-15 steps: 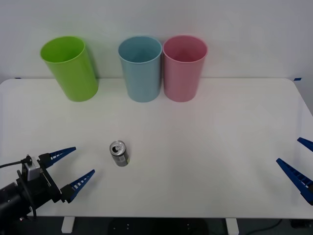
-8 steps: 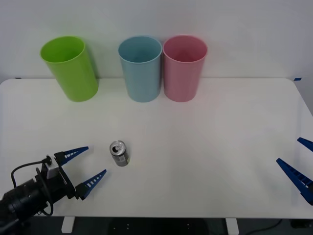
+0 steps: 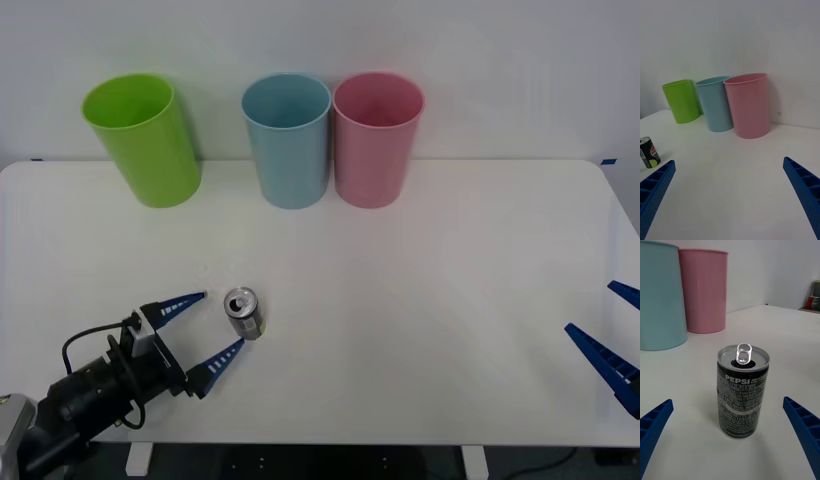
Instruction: Grasp the object on the table and drop it into the matching bin: aluminum can to the light blue bin, PET bottle to the pink bin.
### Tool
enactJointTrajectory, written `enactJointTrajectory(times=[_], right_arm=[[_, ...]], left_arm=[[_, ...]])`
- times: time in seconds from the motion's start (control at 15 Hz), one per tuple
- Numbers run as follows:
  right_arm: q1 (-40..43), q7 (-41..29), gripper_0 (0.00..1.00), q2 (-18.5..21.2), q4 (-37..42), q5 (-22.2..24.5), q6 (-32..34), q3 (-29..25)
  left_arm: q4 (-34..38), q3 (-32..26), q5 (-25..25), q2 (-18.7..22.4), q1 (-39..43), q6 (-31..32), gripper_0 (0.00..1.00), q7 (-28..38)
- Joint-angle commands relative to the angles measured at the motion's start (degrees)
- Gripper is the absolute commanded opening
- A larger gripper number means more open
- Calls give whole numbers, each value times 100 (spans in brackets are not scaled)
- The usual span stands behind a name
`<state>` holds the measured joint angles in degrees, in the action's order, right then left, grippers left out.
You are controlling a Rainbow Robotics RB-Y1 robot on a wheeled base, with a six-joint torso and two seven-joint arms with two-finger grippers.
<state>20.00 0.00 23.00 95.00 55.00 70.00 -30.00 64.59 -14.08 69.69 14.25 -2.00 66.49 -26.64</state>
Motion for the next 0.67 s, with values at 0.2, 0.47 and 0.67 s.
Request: enactJointTrajectory(times=[0.2,0.47,0.67], right_arm=[[0,0,100,0,0,0,0,0],[0,0,100,0,0,0,0,0],[0,0,100,0,0,0,0,0]], left_arm=[[-78,37,142,-106,-160,-49,100,-34],[-149,45,353,-247,-283,-119,100,-34],[-254,63,414,-308,-397,-154,100,-43]])
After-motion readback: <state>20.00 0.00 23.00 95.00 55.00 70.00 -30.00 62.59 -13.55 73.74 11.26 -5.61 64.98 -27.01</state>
